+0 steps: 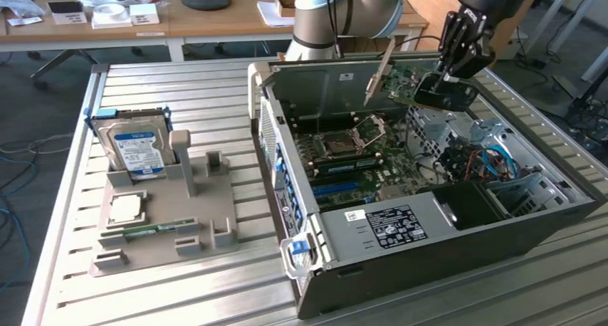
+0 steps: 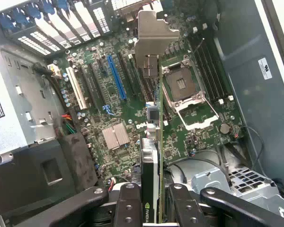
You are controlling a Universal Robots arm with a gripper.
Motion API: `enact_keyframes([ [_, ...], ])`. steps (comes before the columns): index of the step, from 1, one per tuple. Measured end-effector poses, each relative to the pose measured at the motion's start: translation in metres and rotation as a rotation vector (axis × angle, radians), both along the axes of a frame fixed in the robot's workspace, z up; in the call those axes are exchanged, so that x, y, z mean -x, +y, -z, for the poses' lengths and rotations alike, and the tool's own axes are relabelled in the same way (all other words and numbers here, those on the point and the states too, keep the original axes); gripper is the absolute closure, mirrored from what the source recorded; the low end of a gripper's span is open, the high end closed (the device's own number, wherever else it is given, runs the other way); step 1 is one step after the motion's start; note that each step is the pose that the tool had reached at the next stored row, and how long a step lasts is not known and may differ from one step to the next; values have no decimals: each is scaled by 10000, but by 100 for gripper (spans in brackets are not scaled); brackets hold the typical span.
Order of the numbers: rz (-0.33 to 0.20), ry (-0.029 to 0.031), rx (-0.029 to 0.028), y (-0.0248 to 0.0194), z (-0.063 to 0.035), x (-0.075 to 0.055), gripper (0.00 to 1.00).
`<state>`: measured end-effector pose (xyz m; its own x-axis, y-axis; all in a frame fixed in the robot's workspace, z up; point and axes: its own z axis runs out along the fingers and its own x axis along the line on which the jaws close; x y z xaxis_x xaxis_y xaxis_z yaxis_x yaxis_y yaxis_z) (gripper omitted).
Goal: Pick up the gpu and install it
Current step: 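Insert the gpu into the slot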
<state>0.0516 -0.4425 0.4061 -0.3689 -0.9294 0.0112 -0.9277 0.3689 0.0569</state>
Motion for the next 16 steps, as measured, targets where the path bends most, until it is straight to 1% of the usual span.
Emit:
enact_keyframes([
  [14,-7,0,0,0,0,0,73],
  [16,-173,0,-1,0,1,0,73],
])
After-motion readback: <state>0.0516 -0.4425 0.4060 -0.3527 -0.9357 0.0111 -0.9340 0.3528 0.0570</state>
